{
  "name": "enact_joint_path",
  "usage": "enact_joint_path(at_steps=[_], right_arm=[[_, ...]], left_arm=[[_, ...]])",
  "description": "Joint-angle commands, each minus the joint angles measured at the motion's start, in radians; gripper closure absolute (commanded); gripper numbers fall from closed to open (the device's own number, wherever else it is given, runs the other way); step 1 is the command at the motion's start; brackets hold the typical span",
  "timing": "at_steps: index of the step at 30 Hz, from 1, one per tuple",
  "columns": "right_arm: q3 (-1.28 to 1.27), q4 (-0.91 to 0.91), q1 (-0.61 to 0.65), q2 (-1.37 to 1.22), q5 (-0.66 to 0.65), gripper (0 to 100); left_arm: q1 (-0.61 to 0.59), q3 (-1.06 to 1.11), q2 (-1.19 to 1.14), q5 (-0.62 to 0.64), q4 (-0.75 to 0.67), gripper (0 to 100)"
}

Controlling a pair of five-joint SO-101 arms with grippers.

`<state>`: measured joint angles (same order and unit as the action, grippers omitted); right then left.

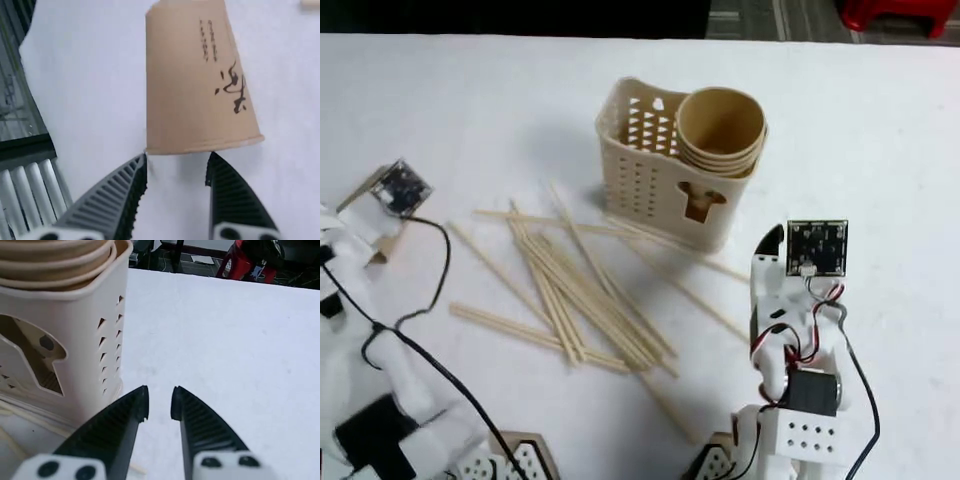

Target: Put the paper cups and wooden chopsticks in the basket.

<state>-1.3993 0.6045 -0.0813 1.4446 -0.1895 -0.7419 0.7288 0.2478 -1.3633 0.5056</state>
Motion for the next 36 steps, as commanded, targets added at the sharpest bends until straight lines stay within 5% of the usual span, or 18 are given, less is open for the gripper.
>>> enact_joint_path(at_steps=[1,12,27,36], right_arm=[[0.005,-0.022,0.012,0.013,-0.002,90.8],[0.005,-0.022,0.012,0.013,-0.002,90.8],[0.005,-0.022,0.012,0.013,-0.003,90.8],[0.005,-0.022,0.012,0.013,-0.003,90.8]], left_arm=[[0.077,0.028,0.156,0.041,0.005,80],[0.225,0.210,0.303,0.051,0.003,80],[0.088,0.140,0.303,-0.020,0.011,80],[0.127,0.138,0.274,-0.011,0.002,76]])
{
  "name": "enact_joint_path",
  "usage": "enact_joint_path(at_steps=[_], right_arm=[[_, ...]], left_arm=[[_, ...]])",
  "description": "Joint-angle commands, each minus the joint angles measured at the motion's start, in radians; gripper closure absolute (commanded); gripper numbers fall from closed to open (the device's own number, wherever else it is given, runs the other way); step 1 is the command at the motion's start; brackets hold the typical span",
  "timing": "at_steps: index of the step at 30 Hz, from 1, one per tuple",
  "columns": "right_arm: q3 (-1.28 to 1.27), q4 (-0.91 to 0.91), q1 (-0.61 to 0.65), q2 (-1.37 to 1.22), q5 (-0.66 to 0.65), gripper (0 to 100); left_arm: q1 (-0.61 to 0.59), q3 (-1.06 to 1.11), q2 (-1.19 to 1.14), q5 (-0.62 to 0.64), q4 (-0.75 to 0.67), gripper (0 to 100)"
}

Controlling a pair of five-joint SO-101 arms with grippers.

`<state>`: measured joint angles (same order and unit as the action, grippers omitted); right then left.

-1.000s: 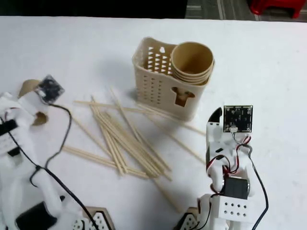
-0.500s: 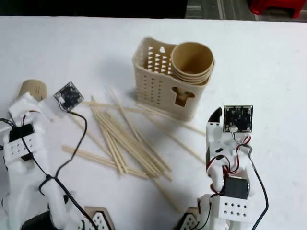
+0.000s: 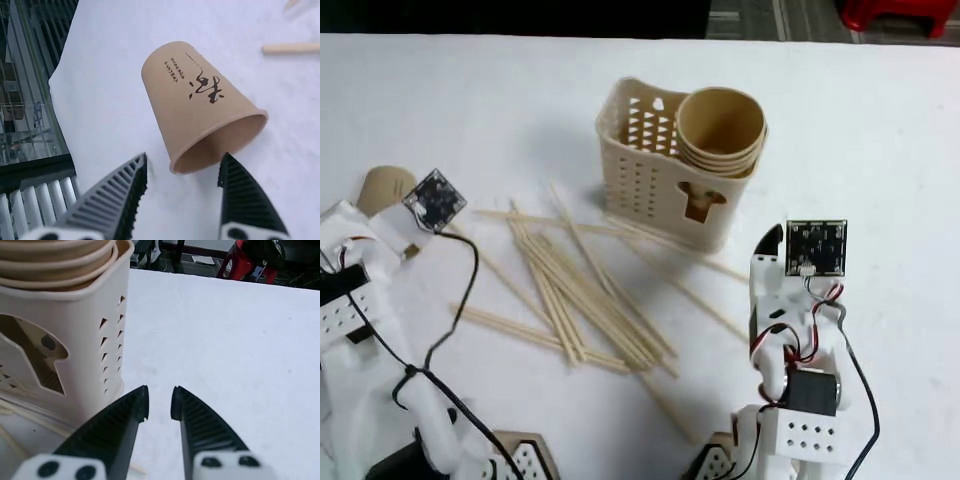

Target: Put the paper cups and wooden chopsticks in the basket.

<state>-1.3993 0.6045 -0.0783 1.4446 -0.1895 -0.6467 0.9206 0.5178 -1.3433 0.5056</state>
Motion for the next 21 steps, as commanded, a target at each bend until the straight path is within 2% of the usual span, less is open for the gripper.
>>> enact_joint_path(at_steps=[1,4,11,17,21], right_arm=[[0.005,-0.022,0.008,0.013,-0.003,90.8],[0.005,-0.022,0.007,0.013,-0.003,90.8],[0.005,-0.022,0.008,0.013,-0.003,90.8],[0.006,-0.022,0.007,0.013,-0.003,90.8],[0.006,-0.022,0.005,0.013,-0.003,90.8]], left_arm=[[0.038,-0.060,-0.018,-0.031,0.002,76],[0.038,-0.092,-0.104,-0.025,-0.057,76],[0.041,-0.195,-0.243,0.120,-0.104,77],[0.079,-0.195,-0.173,0.276,-0.092,89],[0.107,-0.198,-0.097,0.368,-0.035,98]])
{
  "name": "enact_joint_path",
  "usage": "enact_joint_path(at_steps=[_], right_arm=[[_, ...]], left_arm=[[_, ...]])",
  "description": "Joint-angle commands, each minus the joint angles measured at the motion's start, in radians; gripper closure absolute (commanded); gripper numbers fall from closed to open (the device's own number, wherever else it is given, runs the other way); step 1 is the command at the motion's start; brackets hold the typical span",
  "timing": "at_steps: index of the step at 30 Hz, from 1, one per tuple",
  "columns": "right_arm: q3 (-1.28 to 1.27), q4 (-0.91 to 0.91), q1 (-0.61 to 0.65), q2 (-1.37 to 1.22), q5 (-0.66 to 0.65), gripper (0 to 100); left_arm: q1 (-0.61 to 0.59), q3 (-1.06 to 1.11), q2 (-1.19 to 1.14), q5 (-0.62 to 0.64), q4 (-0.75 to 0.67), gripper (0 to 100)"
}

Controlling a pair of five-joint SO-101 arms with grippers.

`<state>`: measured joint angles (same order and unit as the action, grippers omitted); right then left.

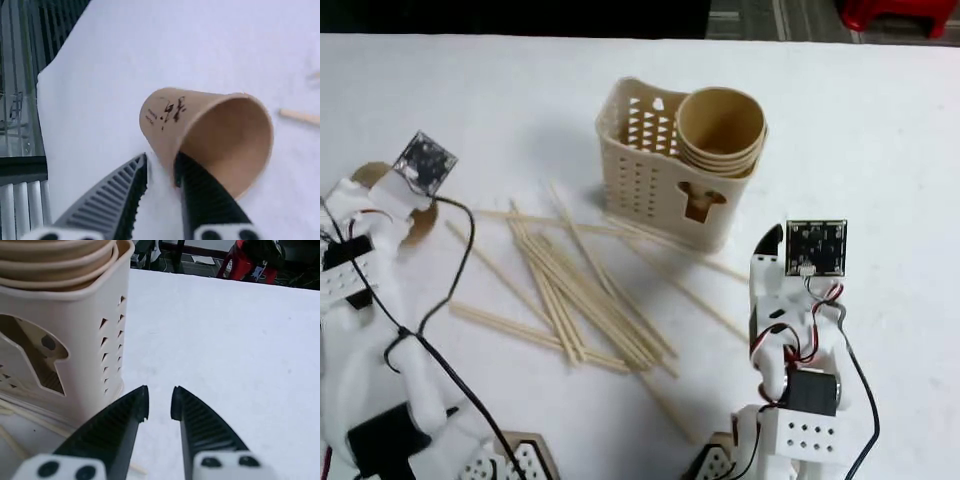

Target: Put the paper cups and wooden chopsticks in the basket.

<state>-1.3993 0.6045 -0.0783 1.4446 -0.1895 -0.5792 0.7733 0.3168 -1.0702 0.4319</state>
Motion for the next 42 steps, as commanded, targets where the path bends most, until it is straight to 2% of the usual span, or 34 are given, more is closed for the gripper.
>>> enact_joint_path(at_steps=[1,9,12,19,24,29,34,38,42], right_arm=[[0.008,-0.022,0.004,0.013,-0.003,90.8],[0.008,-0.022,0.002,0.013,-0.003,90.8],[0.008,-0.022,0.002,0.013,-0.003,90.8],[0.008,-0.022,0.002,0.013,-0.003,90.8],[0.008,-0.022,0.002,0.013,-0.003,90.8],[0.008,-0.022,0.002,0.013,-0.003,90.8],[0.008,-0.022,0.002,0.013,-0.005,90.8],[0.006,-0.022,0.002,0.013,-0.032,90.8],[0.005,-0.022,0.002,0.013,-0.035,90.8]], left_arm=[[0.047,-0.051,0.124,0.114,0.055,98],[0.074,-0.058,0.346,0.292,0.219,98],[0.074,-0.058,0.423,0.311,0.272,98],[0.070,-0.043,0.446,0.121,0.399,96],[0.070,0.029,0.446,0.107,0.408,75],[0.068,0.098,0.444,0.100,0.334,75],[0.073,0.052,0.305,0.109,0.310,75],[0.067,-0.129,0.061,0.176,0.324,75],[0.068,-0.318,-0.174,0.186,0.367,75]])
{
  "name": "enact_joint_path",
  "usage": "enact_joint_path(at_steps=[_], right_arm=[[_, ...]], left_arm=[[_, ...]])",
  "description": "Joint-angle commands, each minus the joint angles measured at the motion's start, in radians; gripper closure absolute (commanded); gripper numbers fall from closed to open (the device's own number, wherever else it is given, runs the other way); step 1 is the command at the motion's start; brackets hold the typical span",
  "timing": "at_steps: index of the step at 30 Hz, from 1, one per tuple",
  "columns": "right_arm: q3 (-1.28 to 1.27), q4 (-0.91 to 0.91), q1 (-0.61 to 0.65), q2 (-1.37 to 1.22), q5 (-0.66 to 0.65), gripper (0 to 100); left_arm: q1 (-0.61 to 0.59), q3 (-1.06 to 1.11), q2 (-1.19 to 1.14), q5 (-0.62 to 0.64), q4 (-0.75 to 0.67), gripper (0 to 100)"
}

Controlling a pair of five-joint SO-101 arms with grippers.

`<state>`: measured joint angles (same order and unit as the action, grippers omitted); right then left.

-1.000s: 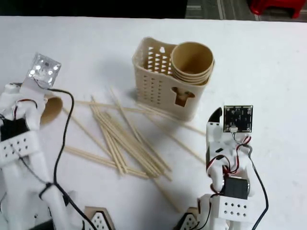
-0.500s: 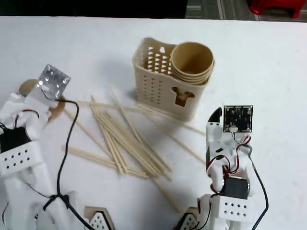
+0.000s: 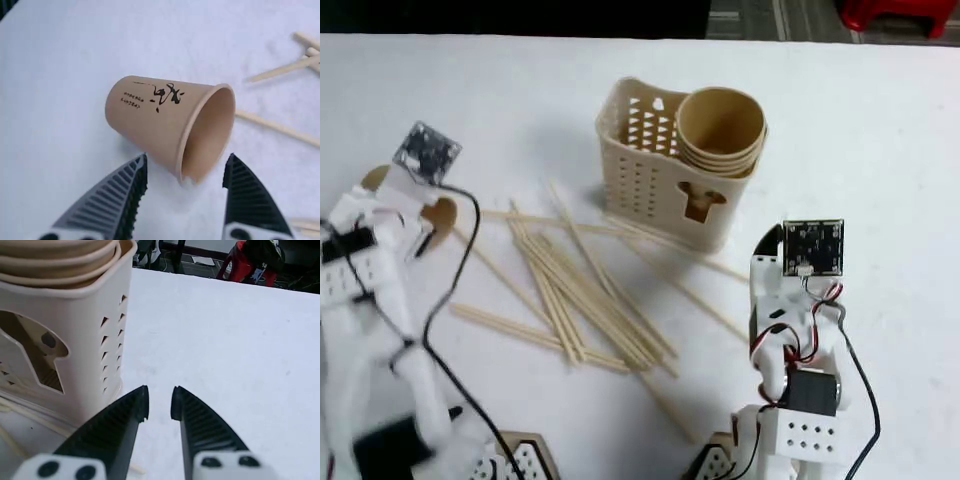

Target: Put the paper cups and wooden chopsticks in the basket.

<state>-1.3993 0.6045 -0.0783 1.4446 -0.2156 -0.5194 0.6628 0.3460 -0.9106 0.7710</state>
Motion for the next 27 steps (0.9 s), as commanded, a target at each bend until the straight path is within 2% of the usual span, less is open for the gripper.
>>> enact_joint_path(at_steps=[1,5,11,21,27], right_arm=[[0.005,-0.022,0.002,0.013,-0.009,90.8],[0.005,-0.022,0.002,0.013,-0.009,90.8],[0.005,-0.024,0.002,0.013,-0.009,90.8],[0.003,-0.044,0.001,0.012,-0.009,90.9],[0.003,-0.044,-0.035,0.013,-0.003,91.0]], left_arm=[[0.008,-0.244,-0.252,0.034,0.029,75],[0.007,-0.351,-0.369,0.110,0.023,82],[0.030,-0.358,-0.343,0.118,0.034,98],[0.038,-0.368,-0.064,0.282,0.269,98],[0.130,-0.368,0.170,0.344,0.420,98]])
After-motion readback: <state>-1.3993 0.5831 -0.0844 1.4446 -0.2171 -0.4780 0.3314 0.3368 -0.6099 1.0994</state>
